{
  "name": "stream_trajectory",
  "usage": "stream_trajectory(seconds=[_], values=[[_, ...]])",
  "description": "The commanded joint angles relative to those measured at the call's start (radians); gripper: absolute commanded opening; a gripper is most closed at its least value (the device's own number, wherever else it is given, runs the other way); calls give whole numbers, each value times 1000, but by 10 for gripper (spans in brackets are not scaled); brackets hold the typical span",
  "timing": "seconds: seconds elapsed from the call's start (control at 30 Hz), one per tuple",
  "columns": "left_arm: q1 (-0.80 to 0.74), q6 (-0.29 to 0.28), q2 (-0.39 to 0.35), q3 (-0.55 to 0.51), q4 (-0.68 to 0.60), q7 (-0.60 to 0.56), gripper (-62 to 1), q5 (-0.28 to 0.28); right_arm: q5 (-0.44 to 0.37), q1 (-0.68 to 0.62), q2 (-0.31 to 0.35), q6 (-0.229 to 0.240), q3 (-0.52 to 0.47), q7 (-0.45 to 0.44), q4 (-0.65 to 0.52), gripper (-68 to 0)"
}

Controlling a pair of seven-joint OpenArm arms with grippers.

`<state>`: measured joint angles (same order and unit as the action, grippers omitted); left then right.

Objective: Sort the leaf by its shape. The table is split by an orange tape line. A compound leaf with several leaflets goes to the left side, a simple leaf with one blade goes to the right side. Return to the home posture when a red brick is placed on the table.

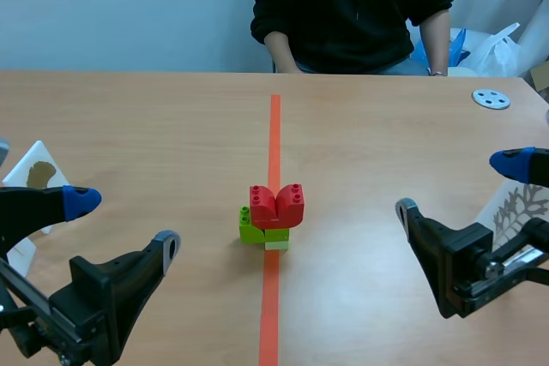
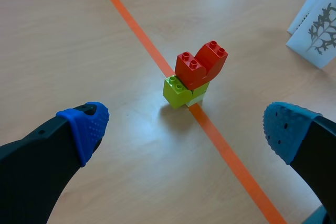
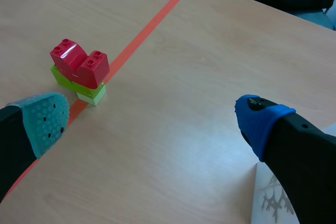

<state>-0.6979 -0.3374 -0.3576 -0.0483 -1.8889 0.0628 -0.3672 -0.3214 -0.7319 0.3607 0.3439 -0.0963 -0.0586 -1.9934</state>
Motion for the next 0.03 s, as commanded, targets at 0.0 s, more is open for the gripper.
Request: stream_trajectory(seconds=[0.0], values=[[3, -2, -3, -8, -14, -16, 14, -9, -7, 1, 13, -4, -3, -16, -12, 4]])
